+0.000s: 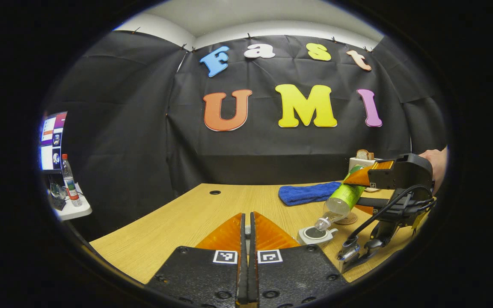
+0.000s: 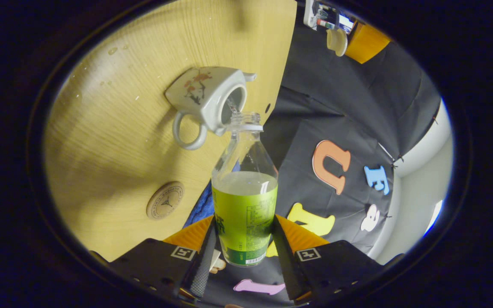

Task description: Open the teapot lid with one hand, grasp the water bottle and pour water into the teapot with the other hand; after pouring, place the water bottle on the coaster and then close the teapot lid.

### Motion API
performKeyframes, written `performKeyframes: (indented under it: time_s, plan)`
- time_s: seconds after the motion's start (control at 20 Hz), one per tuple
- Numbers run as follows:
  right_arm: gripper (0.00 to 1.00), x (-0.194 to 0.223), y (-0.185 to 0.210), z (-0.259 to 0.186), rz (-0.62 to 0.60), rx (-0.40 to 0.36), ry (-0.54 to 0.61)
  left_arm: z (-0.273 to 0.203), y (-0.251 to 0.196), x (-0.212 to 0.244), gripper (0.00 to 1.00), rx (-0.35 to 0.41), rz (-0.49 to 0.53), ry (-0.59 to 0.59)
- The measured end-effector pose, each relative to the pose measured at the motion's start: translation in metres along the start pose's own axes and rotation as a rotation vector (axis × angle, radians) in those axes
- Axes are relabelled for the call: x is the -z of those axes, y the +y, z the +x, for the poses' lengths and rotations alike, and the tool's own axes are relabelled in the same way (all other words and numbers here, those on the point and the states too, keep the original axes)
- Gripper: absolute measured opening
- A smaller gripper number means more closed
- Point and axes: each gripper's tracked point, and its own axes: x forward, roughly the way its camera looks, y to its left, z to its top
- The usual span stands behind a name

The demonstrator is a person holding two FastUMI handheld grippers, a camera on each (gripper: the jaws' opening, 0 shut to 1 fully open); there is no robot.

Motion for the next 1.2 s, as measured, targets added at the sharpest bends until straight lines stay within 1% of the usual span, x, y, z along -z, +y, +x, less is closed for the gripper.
performKeyframes:
  time_s: [0.05,0.1,0.15,0.25,0.3,0.4,0.5,0.75,0.8,0.9,1.1,1.2]
  plan:
    - [0.71,-0.001,-0.002,0.000,-0.010,0.004,-0.003,0.000,0.001,0.001,0.03,0.001,-0.003,0.000]
    - [0.70,-0.001,-0.003,0.000,-0.020,0.007,-0.004,0.000,0.002,0.001,0.03,0.000,-0.004,0.001]
    - [0.71,0.000,-0.005,0.000,-0.031,0.008,-0.003,-0.001,0.002,0.002,0.03,0.000,-0.006,0.001]
    - [0.70,-0.001,-0.008,0.000,-0.048,0.014,-0.001,0.000,0.002,0.001,0.03,0.001,-0.009,-0.002]
    - [0.71,-0.002,-0.009,0.000,-0.054,0.014,-0.004,-0.001,0.002,0.000,0.03,0.003,-0.011,-0.004]
    - [0.70,-0.002,-0.012,0.000,-0.070,0.017,-0.003,-0.002,0.000,-0.001,0.03,0.008,-0.016,-0.007]
    - [0.71,-0.001,-0.016,-0.001,-0.078,0.023,-0.001,-0.002,0.001,0.000,0.03,0.009,-0.015,-0.004]
    - [0.71,-0.002,-0.024,-0.003,-0.091,0.044,-0.002,-0.001,0.001,-0.001,0.03,0.010,-0.019,-0.005]
    - [0.70,-0.003,-0.025,-0.003,-0.094,0.046,-0.005,-0.002,0.001,-0.001,0.03,0.009,-0.020,-0.005]
    - [0.71,-0.004,-0.027,-0.004,-0.100,0.049,-0.006,0.000,0.001,0.000,0.03,0.009,-0.020,-0.005]
    - [0.70,-0.006,-0.027,-0.005,-0.093,0.048,-0.013,-0.001,0.001,-0.001,0.03,0.009,-0.021,-0.006]
    - [0.70,-0.006,-0.024,-0.006,-0.075,0.035,-0.018,-0.001,0.002,-0.001,0.03,0.006,-0.022,-0.007]
